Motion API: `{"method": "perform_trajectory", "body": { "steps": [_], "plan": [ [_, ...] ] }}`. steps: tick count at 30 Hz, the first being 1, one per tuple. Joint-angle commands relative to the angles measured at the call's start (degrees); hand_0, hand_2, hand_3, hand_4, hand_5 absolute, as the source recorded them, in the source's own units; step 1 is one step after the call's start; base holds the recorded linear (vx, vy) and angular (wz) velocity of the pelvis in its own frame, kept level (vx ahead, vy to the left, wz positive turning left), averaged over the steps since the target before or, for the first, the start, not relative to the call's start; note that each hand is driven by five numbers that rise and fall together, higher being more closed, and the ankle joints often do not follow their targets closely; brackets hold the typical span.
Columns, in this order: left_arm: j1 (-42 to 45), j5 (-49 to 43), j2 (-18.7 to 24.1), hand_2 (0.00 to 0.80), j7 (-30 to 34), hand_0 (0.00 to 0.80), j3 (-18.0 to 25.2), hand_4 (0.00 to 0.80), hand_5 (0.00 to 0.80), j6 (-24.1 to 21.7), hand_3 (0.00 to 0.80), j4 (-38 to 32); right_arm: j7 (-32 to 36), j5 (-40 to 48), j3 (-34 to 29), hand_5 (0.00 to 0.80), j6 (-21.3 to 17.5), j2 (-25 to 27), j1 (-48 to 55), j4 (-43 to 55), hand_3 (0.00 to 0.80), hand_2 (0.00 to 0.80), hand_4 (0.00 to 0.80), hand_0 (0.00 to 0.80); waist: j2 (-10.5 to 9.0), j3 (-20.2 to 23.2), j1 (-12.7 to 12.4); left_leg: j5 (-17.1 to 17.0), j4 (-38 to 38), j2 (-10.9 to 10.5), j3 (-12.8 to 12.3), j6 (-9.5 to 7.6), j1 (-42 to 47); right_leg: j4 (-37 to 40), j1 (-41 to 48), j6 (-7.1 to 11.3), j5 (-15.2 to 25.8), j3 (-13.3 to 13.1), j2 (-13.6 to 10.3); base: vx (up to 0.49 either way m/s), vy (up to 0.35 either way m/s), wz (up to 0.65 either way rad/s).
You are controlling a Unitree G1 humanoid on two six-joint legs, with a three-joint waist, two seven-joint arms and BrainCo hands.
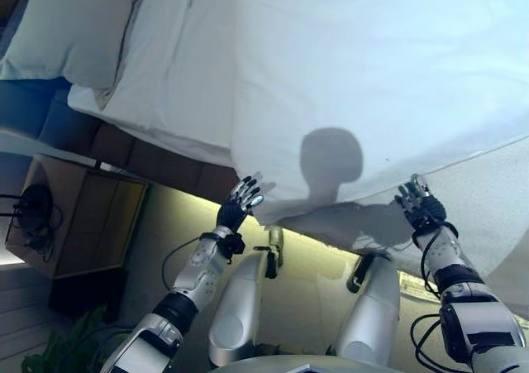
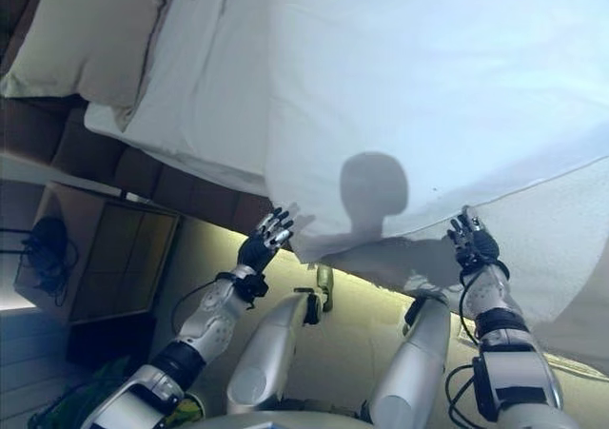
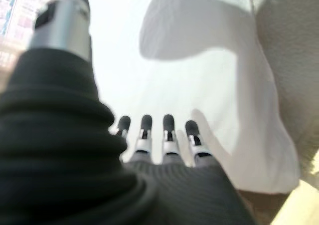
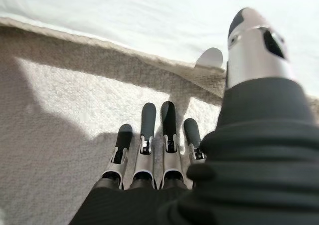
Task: Make the bed neatly
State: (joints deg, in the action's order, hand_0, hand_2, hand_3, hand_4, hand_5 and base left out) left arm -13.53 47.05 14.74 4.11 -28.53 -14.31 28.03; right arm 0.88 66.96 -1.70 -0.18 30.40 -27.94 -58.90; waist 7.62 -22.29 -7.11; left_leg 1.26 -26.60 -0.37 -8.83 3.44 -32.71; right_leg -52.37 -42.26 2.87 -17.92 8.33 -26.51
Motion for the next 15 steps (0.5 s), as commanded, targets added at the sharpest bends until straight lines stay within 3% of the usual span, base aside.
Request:
{"method": "perform_trajectory", "body": {
  "steps": [1, 8, 15],
  "plan": [
    [1.7, 2.2, -0.6, 0.0, 1.6, 0.0, -1.1, 0.0, 0.0, -1.3, 0.0, -3.9, 2.9, 0.9, -3.1, 0.0, -0.3, 4.4, -6.4, -0.6, 0.0, 0.0, 0.0, 0.0, 1.61, 0.8, -1.2, 9.4, -10.7, 2.0, 2.4, -2.56, -0.7, 15.4, 0.5, 7.87, 20.7, -2.6, -1.2, 0.092, -0.016, 0.06],
    [2.1, 2.9, -0.5, 0.0, 1.4, 0.0, -2.0, 0.0, 0.0, -0.7, 0.0, -4.6, 3.3, 0.8, -2.8, 0.0, 1.1, 5.2, -8.9, -0.6, 0.0, 0.0, 0.0, 0.0, 2.01, 0.9, -1.5, 9.4, -10.2, 2.1, 2.1, -2.57, 0.9, 15.3, 1.4, 8.04, 20.7, -2.5, -1.7, 0.063, 0.007, 0.01],
    [2.4, 3.4, 0.3, 0.0, 1.8, 0.0, -2.7, 0.0, 0.0, 0.3, 0.0, -4.4, 1.4, 0.9, -2.8, 0.0, 2.5, 5.6, -10.3, 1.8, 0.0, 0.0, 0.0, 0.0, 1.18, 1.3, -2.1, 9.8, -10.0, 2.5, 1.9, -2.43, 3.6, 15.2, 4.2, 8.14, 20.9, -1.4, -3.1, 0.059, 0.0, 0.0]
  ]
}}
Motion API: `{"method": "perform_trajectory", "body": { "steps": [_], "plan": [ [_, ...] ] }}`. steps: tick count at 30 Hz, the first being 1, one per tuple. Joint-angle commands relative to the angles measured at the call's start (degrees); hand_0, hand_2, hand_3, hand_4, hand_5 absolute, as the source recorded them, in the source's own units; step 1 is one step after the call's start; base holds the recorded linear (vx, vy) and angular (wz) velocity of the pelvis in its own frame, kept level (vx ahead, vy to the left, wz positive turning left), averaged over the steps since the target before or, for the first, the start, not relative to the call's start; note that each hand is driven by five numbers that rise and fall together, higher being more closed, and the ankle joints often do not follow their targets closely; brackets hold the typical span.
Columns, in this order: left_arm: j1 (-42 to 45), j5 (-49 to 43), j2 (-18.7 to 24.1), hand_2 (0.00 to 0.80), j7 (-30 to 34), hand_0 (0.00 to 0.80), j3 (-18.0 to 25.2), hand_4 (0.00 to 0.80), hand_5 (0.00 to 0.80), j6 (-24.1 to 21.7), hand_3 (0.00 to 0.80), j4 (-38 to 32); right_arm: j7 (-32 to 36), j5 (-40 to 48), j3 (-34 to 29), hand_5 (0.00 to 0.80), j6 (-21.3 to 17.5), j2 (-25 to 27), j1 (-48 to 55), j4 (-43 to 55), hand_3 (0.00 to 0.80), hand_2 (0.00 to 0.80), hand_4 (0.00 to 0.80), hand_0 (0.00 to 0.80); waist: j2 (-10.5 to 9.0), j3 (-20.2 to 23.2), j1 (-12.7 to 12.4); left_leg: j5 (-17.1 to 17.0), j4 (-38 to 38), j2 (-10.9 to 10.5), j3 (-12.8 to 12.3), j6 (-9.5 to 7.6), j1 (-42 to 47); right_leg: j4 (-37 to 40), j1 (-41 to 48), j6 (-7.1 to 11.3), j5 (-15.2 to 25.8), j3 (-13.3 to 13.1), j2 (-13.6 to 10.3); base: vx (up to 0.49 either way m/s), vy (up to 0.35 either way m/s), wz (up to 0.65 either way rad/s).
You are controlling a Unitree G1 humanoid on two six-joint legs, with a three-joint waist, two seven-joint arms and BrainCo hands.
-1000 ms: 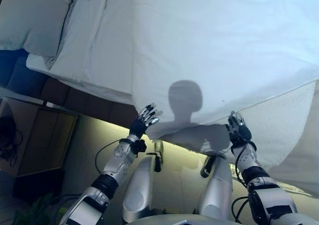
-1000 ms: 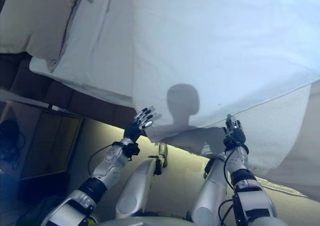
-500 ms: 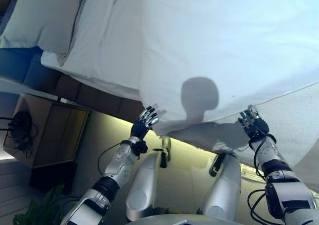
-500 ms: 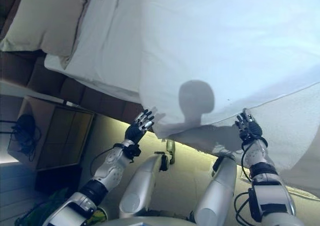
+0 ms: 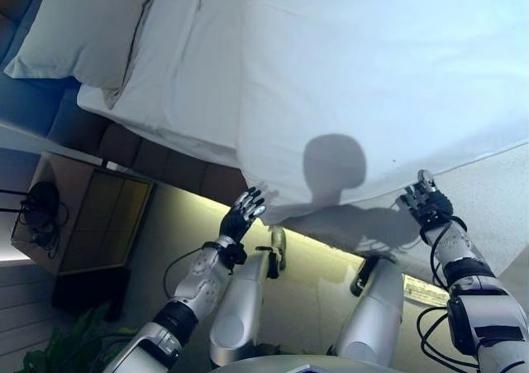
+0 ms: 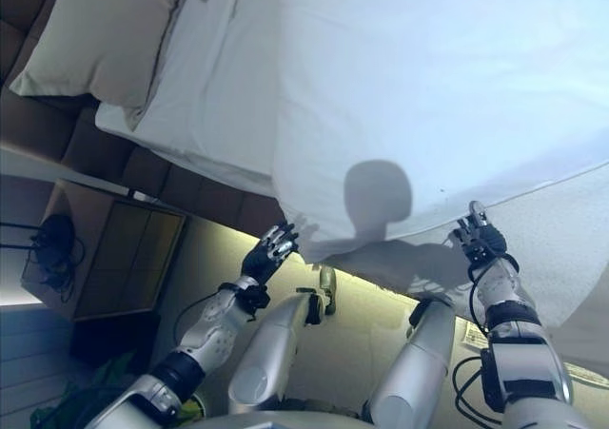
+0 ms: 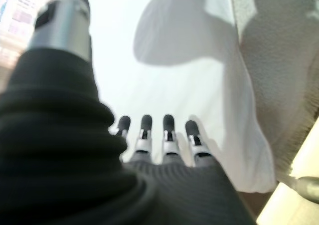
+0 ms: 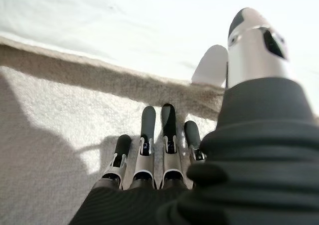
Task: Make the bed neatly
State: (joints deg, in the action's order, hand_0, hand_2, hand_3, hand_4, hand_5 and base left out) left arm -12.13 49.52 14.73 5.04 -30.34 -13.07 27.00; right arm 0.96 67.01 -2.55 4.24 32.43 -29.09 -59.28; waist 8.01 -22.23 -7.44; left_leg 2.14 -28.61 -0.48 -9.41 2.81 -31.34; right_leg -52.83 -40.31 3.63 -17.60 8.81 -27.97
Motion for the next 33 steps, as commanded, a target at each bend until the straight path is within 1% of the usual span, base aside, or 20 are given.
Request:
{"method": "perform_trajectory", "body": {
  "steps": [1, 8, 9, 14, 18, 19, 20, 24, 28, 30, 33],
  "plan": [
    [1.1, 1.0, 0.3, 0.0, 0.7, 0.0, -0.9, 0.0, 0.0, -0.7, 0.0, -3.5, 1.1, 0.8, -2.1, 0.0, -1.7, 3.7, -9.2, 2.4, 0.0, 0.0, 0.0, 0.0, 0.76, 1.4, -1.8, 8.9, -7.9, 2.6, 2.5, -1.8, 2.5, 15.6, 2.5, 7.38, 20.7, -1.9, -1.8, 0.095, 0.035, 0.02],
    [2.4, 1.6, 0.7, 0.0, 0.3, 0.0, -1.5, 0.0, 0.0, 0.1, 0.0, -3.3, 2.5, 1.4, -3.2, 0.0, 0.5, 4.9, -10.2, 0.6, 0.0, 0.0, 0.0, 0.0, 0.55, 2.4, -2.3, 8.3, -6.7, 2.4, 2.6, -1.99, 4.9, 16.0, 4.8, 7.63, 20.9, -1.2, -2.4, 0.06, 0.028, 0.05],
    [2.4, 1.6, 0.8, 0.0, 0.3, 0.0, -1.7, 0.0, 0.0, 0.1, 0.0, -3.4, 2.2, 1.5, -3.3, 0.0, 0.6, 4.9, -10.4, 0.6, 0.0, 0.0, 0.0, 0.0, 0.29, 2.3, -2.3, 6.8, -6.1, 2.3, 2.0, -2.36, 4.9, 17.2, 5.2, 6.75, 22.3, -0.3, -2.7, -0.03, 0.013, 0.19],
    [2.8, 1.9, 1.0, 0.0, 0.7, 0.0, -1.8, 0.0, 0.0, 0.2, 0.0, -2.9, 1.6, 2.5, -3.7, 0.0, 1.1, 5.0, -10.3, 0.1, 0.0, 0.0, 0.0, 0.0, 0.06, 2.4, -2.9, 6.6, -5.7, 2.4, 2.1, -2.31, 6.3, 17.3, 7.0, 6.79, 22.7, 0.6, -3.5, 0.04, 0.012, 0.08],
    [2.9, 1.8, 0.9, 0.0, -0.1, 0.0, -2.1, 0.0, 0.0, 0.6, 0.0, -3.5, 2.3, 2.5, -4.1, 0.0, 1.3, 5.4, -10.0, 0.2, 0.0, 0.0, 0.0, 0.0, 0.07, 2.4, -3.0, 6.6, -6.1, 2.3, 2.2, -2.28, 6.3, 16.8, 7.2, 6.78, 22.7, 0.5, -3.7, 0.038, 0.023, 0.03],
    [3.0, 1.7, 0.8, 0.0, -0.2, 0.0, -2.1, 0.0, 0.0, 0.8, 0.0, -3.4, 2.4, 2.4, -4.1, 0.48, 1.3, 5.4, -10.0, 0.1, 0.48, 0.48, 0.48, 0.48, 0.09, 2.3, -3.1, 6.6, -6.3, 2.3, 2.2, -2.28, 6.2, 16.6, 7.1, 6.77, 22.7, 0.5, -3.8, 0.0, 0.0, 0.0],
    [3.3, 1.6, 0.8, 0.0, -0.1, 0.0, -2.1, 0.0, 0.0, 0.6, 0.0, -3.1, 2.3, 2.4, -4.2, 0.8, 1.4, 5.4, -10.0, -0.1, 0.8, 0.8, 0.8, 0.8, 0.12, 2.2, -3.1, 6.6, -6.6, 2.3, 2.2, -2.28, 5.9, 16.2, 6.9, 6.76, 22.7, 0.4, -3.8, 0.005, 0.012, 0.05],
    [3.0, 1.5, 0.9, 0.0, 0.0, 0.0, -2.2, 0.0, 0.0, 0.1, 0.0, -2.7, 2.7, 2.5, -3.9, 0.8, 1.4, 5.1, -10.4, -1.4, 0.8, 0.8, 0.8, 0.8, 0.22, 2.0, -3.2, 6.4, -6.7, 2.3, 2.3, -2.43, 5.3, 16.0, 6.2, 6.84, 22.6, 0.3, -3.4, -0.03, -0.011, 0.12],
    [2.7, 1.3, 1.6, 0.0, 0.0, 0.0, -2.1, 0.0, 0.0, -0.6, 0.0, -3.0, 4.2, 2.6, -3.0, 0.8, 1.4, 3.9, -10.0, -0.9, 0.8, 0.8, 0.8, 0.8, -0.21, 1.5, -3.5, 6.2, -6.4, 2.6, 2.4, -2.4, 5.2, 16.9, 6.8, 6.89, 23.1, 0.9, -3.1, -0.065, -0.069, 0.06],
    [2.4, 0.8, 1.8, 0.0, -0.2, 0.0, -1.8, 0.0, 0.0, -0.8, 0.0, -3.3, 5.4, -0.5, -1.4, 0.8, 0.7, 2.4, -9.1, 0.8, 0.8, 0.8, 0.8, 0.8, -0.93, 1.4, -3.6, 6.0, -6.1, 3.0, 2.2, -2.26, 5.7, 17.9, 7.8, 6.88, 23.5, 1.7, -3.2, -0.051, -0.083, 0.03],
    [2.3, -0.2, 1.7, 0.0, -1.6, 0.0, -1.4, 0.0, 0.0, -0.6, 0.0, -4.1, 7.2, -3.2, 0.4, 0.8, 0.6, 0.8, -8.2, 4.1, 0.8, 0.8, 0.8, 0.8, -1.46, 1.5, -3.4, 5.8, -5.2, 3.0, 2.2, -2.17, 6.9, 19.2, 9.3, 6.77, 24.0, 2.1, -3.2, -0.008, -0.02, 0.0]
  ]
}}
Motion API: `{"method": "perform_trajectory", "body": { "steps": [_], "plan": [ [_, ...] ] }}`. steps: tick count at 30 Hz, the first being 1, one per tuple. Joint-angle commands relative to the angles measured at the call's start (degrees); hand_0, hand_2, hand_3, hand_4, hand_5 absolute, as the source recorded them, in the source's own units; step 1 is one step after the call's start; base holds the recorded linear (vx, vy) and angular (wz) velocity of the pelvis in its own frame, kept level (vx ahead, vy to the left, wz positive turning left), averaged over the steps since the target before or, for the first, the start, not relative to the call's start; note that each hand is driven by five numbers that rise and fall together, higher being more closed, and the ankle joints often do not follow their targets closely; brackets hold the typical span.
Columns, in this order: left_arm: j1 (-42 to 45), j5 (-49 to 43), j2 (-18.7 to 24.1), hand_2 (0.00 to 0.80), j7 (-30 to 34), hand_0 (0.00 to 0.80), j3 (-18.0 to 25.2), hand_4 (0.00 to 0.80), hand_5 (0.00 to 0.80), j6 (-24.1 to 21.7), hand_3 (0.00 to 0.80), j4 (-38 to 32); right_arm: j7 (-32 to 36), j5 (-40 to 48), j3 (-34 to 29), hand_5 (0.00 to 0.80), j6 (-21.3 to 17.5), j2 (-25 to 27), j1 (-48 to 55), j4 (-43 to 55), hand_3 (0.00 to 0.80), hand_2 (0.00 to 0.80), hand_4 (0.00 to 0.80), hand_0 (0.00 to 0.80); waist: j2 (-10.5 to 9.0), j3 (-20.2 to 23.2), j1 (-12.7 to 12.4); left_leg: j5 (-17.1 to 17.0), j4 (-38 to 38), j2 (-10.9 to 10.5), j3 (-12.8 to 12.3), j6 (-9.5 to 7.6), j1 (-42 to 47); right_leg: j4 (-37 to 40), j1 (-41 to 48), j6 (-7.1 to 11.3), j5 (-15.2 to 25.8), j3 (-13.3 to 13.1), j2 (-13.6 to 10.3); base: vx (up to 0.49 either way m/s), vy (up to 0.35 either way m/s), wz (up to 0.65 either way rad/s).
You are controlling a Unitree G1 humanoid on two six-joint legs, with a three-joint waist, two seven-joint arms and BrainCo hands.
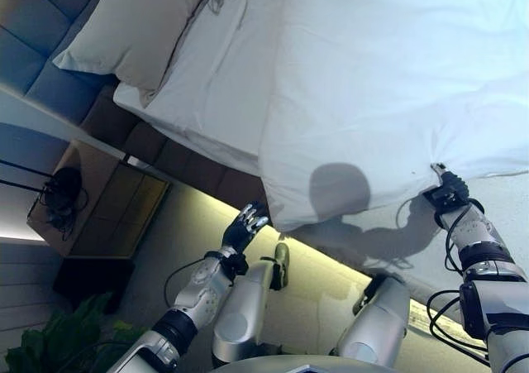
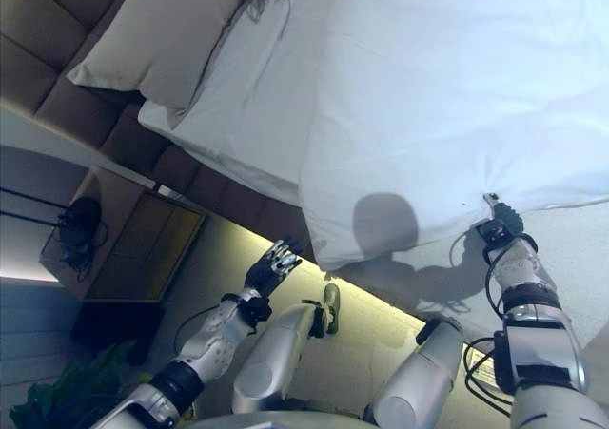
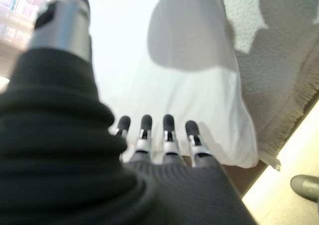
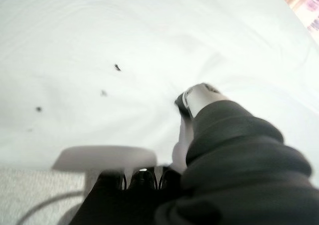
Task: Make the bed neatly
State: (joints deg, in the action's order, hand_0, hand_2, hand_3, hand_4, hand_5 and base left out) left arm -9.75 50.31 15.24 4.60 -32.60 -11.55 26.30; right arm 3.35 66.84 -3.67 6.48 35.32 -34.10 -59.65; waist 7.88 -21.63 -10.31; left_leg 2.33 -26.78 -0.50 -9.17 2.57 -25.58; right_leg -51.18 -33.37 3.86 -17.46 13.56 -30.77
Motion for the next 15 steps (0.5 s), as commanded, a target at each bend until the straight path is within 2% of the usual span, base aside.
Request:
{"method": "perform_trajectory", "body": {
  "steps": [1, 5, 7, 8, 11, 15],
  "plan": [
    [0.0, -2.0, 1.2, 0.0, -2.7, 0.0, 0.9, 0.0, 0.0, -1.9, 0.0, -4.0, 5.0, -4.2, 2.6, 0.8, -1.6, -3.1, -2.7, 6.4, 0.8, 0.8, 0.8, 0.8, -1.41, 1.1, -0.5, 5.4, -6.4, 3.0, 2.1, -1.91, 1.8, 18.0, 2.9, 6.5, 23.9, -2.7, -0.4, 0.0, 0.0, 0.0],
    [0.1, -12.2, 1.9, 0.0, -12.4, 0.0, 0.8, 0.0, 0.0, -1.6, 0.0, -4.1, 6.3, -8.5, 6.7, 0.8, -2.4, -6.5, -1.3, 11.1, 0.8, 0.8, 0.8, 0.8, -1.69, 1.9, -0.3, 4.2, -3.6, 2.9, 2.2, -1.73, 4.0, 20.3, 4.9, 6.62, 24.6, -3.0, 0.1, 0.024, -0.024, -0.06],
    [-0.4, -22.2, 2.5, 0.0, -20.6, 0.0, 0.7, 0.0, 0.0, -0.8, 0.0, -3.8, 5.7, -10.7, 9.2, 0.8, -2.5, -8.7, -0.8, 13.7, 0.8, 0.8, 0.8, 0.8, -1.83, 2.3, -0.4, 3.2, -1.8, 2.8, 2.4, -1.47, 5.4, 22.0, 6.4, 6.77, 25.0, -2.7, 0.3, 0.03, -0.029, -0.04],
    [-1.0, -28.5, 3.2, 0.0, -25.6, 0.0, 0.8, 0.0, 0.0, 0.6, 0.0, -3.6, 4.5, -11.2, 10.8, 0.8, -2.1, -10.0, -0.7, 15.5, 0.8, 0.8, 0.8, 0.8, -1.81, 2.7, -0.6, 2.6, -0.5, 2.8, 2.5, -1.24, 6.4, 23.1, 7.3, 6.85, 25.2, -2.4, 0.3, 0.034, -0.015, 0.0],
    [-1.9, -39.4, 5.0, 0.0, -34.9, 0.0, 1.1, 0.0, 0.0, 4.7, 0.0, -4.3, 2.2, -10.8, 13.6, 0.8, 0.8, -12.1, -0.4, 20.3, 0.8, 0.8, 0.8, 0.8, -1.52, 3.6, -0.7, 1.1, 2.9, 2.5, 2.6, -0.76, 8.8, 25.7, 9.6, 6.89, 25.4, -1.9, 0.6, 0.031, 0.024, 0.03],
    [-2.6, -46.5, 5.6, 0.0, -41.0, 0.0, 1.3, 0.0, 0.0, 8.2, 0.0, -5.3, -0.2, -10.9, 17.7, 0.8, 2.9, -15.0, 0.9, 25.7, 0.8, 0.8, 0.8, 0.8, -1.01, 4.8, -0.6, 0.2, 5.5, 2.3, 2.3, -0.41, 11.0, 27.8, 12.0, 6.72, 25.1, -1.4, 0.5, 0.036, 0.076, -0.05]
  ]
}}
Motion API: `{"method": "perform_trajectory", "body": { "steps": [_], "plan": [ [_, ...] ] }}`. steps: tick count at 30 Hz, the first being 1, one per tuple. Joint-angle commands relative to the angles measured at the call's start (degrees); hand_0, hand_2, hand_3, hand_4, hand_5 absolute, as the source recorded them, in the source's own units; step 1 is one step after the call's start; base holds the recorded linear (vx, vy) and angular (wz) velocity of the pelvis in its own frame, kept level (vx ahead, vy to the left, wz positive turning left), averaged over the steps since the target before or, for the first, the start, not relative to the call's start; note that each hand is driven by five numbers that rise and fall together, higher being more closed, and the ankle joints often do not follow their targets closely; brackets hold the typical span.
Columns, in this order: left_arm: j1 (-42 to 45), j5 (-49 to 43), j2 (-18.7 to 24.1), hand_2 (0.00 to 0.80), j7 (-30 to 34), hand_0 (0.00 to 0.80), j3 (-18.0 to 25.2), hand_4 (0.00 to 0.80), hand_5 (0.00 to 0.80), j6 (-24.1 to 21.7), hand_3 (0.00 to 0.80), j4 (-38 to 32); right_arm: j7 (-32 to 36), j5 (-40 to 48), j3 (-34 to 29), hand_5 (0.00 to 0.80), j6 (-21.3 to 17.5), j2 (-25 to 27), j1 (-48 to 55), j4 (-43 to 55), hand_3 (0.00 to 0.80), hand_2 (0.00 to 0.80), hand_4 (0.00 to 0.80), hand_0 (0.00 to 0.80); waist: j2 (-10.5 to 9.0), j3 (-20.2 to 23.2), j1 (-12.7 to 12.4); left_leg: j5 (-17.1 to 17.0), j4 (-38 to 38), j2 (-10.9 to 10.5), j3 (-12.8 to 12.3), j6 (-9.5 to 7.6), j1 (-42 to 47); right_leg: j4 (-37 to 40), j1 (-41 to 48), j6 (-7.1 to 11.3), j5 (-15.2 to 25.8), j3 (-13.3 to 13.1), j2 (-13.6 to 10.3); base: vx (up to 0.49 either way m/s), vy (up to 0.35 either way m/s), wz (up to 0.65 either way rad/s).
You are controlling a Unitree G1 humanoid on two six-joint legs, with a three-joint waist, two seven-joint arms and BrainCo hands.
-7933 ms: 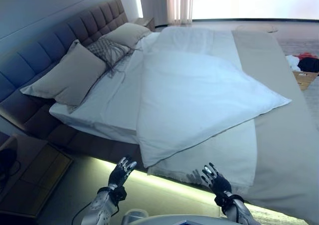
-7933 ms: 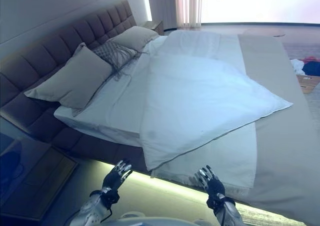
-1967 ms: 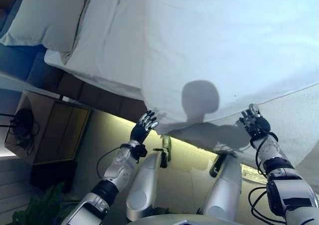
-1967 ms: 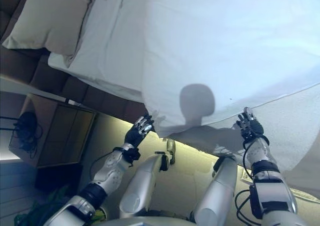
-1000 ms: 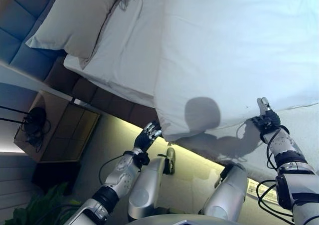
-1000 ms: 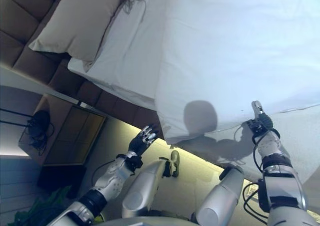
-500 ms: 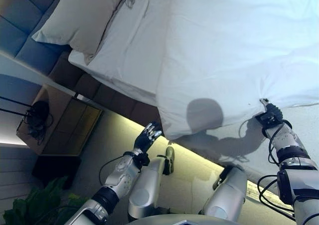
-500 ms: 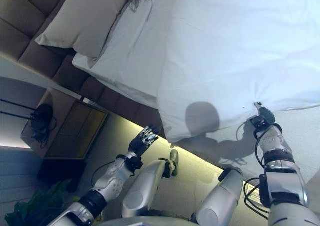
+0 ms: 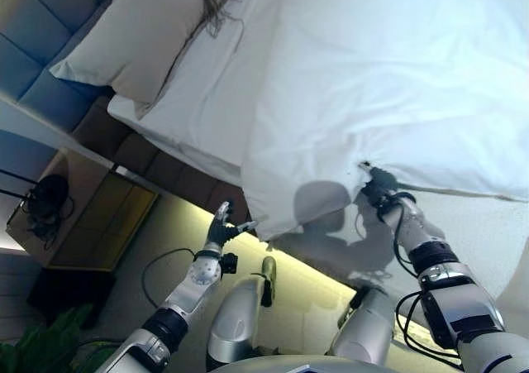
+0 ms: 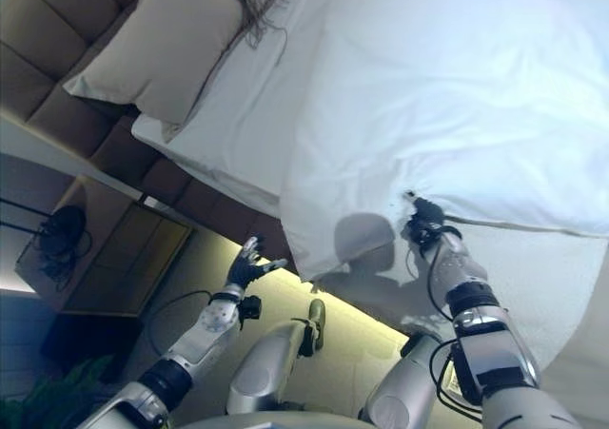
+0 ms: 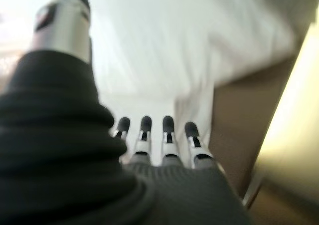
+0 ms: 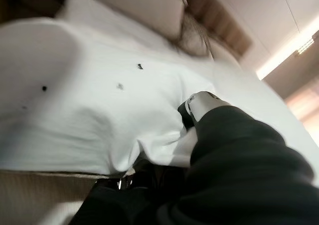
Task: Make the bed neatly
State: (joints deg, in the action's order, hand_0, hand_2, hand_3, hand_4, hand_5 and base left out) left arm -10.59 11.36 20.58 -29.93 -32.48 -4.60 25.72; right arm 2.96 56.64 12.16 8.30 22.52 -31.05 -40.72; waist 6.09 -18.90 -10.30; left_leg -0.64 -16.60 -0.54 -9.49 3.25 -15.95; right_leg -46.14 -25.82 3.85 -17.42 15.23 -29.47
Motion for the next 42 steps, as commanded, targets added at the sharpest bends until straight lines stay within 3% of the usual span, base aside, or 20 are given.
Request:
{"method": "perform_trajectory", "body": {
  "steps": [1, 10, 17, 27, 32, 42],
  "plan": [
    [-1.9, -9.3, 0.0, 0.0, -8.4, 0.0, 1.0, 0.0, 0.0, 2.3, 0.0, -4.8, -0.4, -1.2, 3.2, 0.8, 1.5, -3.1, -1.7, 8.3, 0.8, 0.8, 0.8, 0.8, 0.95, 2.4, -0.6, 3.2, -4.5, 2.3, 2.6, -0.96, 1.7, 22.9, 4.7, 6.64, 25.0, -3.0, -1.0, 0.031, 0.084, -0.06],
    [-2.0, -15.4, -1.8, 0.0, -14.5, 0.0, -1.3, 0.0, 0.0, 7.6, 0.0, -4.7, -4.4, -2.6, 11.0, 0.8, 2.4, -8.1, 0.0, 15.1, 0.8, 0.8, 0.8, 0.8, 1.16, 3.7, -0.8, 2.4, -3.2, 2.0, 2.2, -0.06, 3.0, 24.4, 6.4, 7.04, 25.4, -2.1, -2.5, 0.032, 0.04, -0.05],
    [-4.6, -13.9, -4.2, 0.0, -14.4, 0.0, -4.0, 0.0, 0.0, 6.6, 0.0, -3.9, -9.3, -2.3, 14.6, 0.8, 4.5, -10.5, -2.2, 16.3, 0.8, 0.8, 0.8, 0.8, 2.29, 3.8, 0.0, 2.0, -3.2, 1.9, 1.5, 0.17, 2.5, 23.7, 5.2, 7.21, 25.4, -2.6, -3.9, 0.004, 0.079, 0.0],
    [-12.3, -19.0, -8.9, 0.0, -15.4, 0.0, -9.7, 0.0, 0.0, 7.6, 0.0, -6.5, -12.1, 0.5, 15.6, 0.8, 7.0, -10.1, -6.9, 16.8, 0.8, 0.8, 0.8, 0.8, 3.06, 2.6, 2.3, 1.5, -3.6, 2.0, 1.0, 0.18, 0.2, 22.6, 1.1, 7.41, 26.1, -4.8, -4.8, -0.002, 0.044, -0.04],
    [-15.2, -17.8, -10.3, 0.0, -15.8, 0.0, -10.7, 0.0, 0.0, 7.1, 0.0, -6.6, -12.8, 1.4, 15.9, 0.8, 6.4, -10.3, -8.6, 15.7, 0.8, 0.8, 0.8, 0.8, 2.71, 2.1, 2.9, 1.4, -3.9, 2.2, 0.9, 0.09, -0.7, 23.2, 0.0, 7.63, 27.1, -4.9, -4.9, 0.019, -0.054, 0.03],
    [-14.0, -11.3, -12.1, 0.0, -12.2, 0.0, -12.0, 0.0, 0.0, 7.7, 0.0, -5.2, -11.5, -2.0, 15.4, 0.8, 9.2, -8.5, -9.8, 17.2, 0.8, 0.8, 0.8, 0.8, 4.7, 1.7, 4.4, 1.2, -4.5, 1.3, 0.4, -0.24, -1.3, 22.4, -1.5, 6.92, 26.8, -6.2, -5.1, 0.027, 0.03, -0.03]
  ]
}}
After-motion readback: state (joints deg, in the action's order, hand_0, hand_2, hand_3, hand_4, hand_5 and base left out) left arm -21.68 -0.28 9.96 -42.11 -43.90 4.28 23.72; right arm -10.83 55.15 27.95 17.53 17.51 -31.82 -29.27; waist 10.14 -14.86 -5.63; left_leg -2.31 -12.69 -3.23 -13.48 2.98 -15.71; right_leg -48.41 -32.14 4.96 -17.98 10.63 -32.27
